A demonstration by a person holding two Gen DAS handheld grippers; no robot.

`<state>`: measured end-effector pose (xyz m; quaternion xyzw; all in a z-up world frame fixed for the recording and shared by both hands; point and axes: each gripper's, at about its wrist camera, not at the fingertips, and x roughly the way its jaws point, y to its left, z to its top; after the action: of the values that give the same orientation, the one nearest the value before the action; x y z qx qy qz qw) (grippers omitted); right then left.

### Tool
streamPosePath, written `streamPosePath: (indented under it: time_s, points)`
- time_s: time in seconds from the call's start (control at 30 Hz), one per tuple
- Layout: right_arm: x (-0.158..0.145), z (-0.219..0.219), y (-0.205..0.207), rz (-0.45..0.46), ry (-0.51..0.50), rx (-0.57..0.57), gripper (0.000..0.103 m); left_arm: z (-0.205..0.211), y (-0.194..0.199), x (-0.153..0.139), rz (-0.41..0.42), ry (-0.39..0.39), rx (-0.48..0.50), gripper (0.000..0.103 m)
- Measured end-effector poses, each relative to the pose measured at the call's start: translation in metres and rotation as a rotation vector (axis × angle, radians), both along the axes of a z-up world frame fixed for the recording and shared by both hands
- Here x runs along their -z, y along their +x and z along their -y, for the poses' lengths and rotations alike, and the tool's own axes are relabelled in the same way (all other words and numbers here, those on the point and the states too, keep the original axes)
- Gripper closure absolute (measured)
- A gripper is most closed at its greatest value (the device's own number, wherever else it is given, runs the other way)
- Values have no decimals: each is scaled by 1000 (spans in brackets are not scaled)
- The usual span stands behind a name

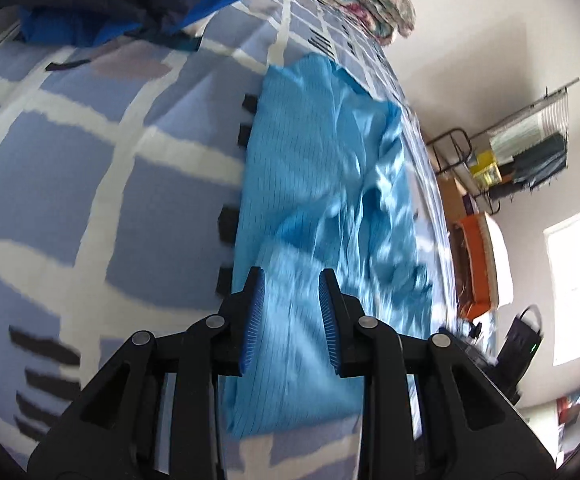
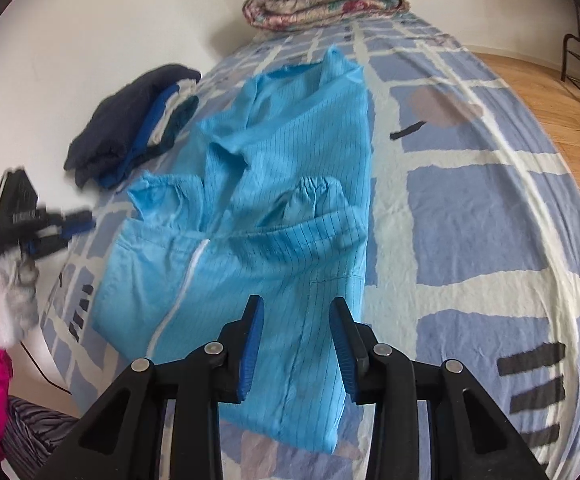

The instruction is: Fold large clothes

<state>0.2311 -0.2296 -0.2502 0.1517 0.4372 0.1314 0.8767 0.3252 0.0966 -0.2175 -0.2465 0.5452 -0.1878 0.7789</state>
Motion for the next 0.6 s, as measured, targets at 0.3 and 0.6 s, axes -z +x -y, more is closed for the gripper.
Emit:
streamPosePath:
  time_s: [0.3, 0.6]
  points:
    - [-74, -19, -56, 154, -137, 78, 62, 21, -46, -58, 160, 87, 80, 76]
    - [-179, -38, -112, 321, -172, 149, 28, 17, -47, -155, 332, 58, 130, 73]
